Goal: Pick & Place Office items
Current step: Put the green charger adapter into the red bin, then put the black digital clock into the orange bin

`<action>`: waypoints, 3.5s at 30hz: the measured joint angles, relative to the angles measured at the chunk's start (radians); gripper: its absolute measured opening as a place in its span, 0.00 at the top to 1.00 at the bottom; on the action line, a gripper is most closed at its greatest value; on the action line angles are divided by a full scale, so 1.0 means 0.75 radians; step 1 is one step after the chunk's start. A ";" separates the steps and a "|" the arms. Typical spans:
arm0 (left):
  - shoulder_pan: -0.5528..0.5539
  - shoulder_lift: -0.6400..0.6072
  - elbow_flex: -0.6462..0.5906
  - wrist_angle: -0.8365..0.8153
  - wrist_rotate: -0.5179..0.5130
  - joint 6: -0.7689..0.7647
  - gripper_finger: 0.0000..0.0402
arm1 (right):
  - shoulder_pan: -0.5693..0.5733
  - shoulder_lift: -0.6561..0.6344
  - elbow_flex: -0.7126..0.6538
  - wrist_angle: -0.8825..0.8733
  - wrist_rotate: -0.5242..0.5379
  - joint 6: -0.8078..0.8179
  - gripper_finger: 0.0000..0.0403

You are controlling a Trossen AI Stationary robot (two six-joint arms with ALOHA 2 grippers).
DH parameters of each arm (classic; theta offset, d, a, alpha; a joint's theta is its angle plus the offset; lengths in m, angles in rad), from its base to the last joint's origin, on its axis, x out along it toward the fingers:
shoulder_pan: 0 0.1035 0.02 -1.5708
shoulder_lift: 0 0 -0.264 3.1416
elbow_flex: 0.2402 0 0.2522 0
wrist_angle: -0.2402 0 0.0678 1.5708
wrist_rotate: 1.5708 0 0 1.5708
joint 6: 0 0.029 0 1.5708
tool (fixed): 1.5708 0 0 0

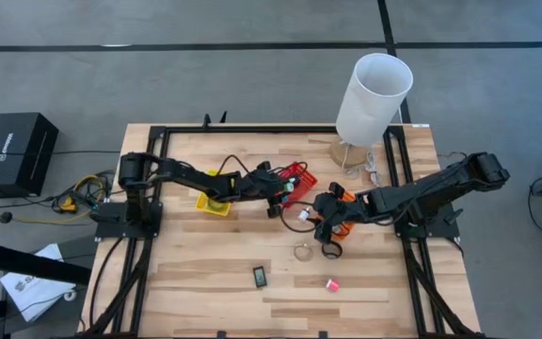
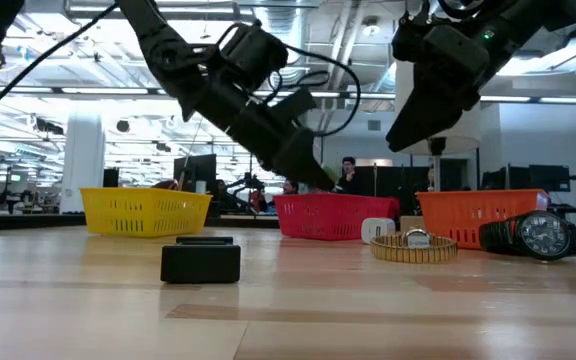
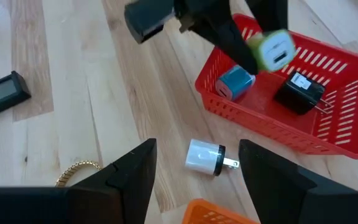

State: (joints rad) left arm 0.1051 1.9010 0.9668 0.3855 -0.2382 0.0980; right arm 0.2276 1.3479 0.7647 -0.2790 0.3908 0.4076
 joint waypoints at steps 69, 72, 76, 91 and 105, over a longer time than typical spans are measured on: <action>-0.318 -1.295 -0.685 -0.411 0.011 -0.287 0.61 | 0.179 0.456 0.450 0.420 -0.138 0.145 0.46; -0.318 -1.295 -0.685 -0.411 0.011 -0.287 0.61 | 0.195 0.570 0.640 0.192 -0.142 0.232 0.46; -0.318 -1.295 -0.685 -0.399 0.011 -0.287 0.62 | 0.210 0.727 0.882 -0.137 -0.153 0.406 0.46; -0.318 -1.295 -0.685 -0.390 0.010 -0.287 0.62 | 0.229 1.172 1.531 -0.712 -0.386 0.932 0.46; -0.323 -1.294 -0.685 -0.384 0.010 -0.327 0.62 | 0.224 1.394 1.762 -0.880 -0.451 1.096 0.46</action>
State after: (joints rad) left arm -0.1372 0.9302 0.4530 0.0975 -0.2310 -0.1474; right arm 0.3954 2.3935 2.0863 -0.9391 0.0523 1.2298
